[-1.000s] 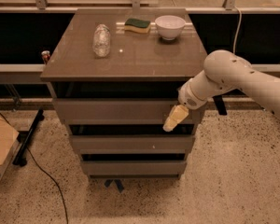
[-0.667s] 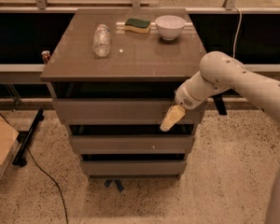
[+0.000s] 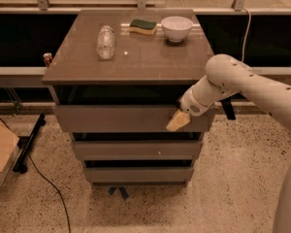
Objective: Open top drawer
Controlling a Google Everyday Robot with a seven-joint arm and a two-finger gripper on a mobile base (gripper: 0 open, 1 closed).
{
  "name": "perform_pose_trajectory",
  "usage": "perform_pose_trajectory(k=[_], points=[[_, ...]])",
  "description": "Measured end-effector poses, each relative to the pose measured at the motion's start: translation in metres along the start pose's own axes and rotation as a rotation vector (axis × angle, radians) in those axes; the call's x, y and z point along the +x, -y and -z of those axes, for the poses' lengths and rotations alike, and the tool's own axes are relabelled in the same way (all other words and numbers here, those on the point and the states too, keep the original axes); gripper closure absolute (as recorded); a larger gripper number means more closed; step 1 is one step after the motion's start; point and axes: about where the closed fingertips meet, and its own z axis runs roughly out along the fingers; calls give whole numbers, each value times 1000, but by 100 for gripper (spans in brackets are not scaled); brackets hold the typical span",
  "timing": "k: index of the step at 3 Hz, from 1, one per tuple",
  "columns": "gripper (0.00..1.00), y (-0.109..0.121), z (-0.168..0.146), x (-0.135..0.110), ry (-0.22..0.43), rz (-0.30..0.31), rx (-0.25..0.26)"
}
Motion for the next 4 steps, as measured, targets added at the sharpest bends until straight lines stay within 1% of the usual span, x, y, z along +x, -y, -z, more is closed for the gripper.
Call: perform_pose_trajectory(k=[1, 2, 3, 4], points=[[64, 0, 0, 0, 0, 0, 0], [62, 0, 0, 0, 0, 0, 0], [39, -23, 15, 7, -20, -7, -7], [16, -41, 27, 12, -34, -15, -14]])
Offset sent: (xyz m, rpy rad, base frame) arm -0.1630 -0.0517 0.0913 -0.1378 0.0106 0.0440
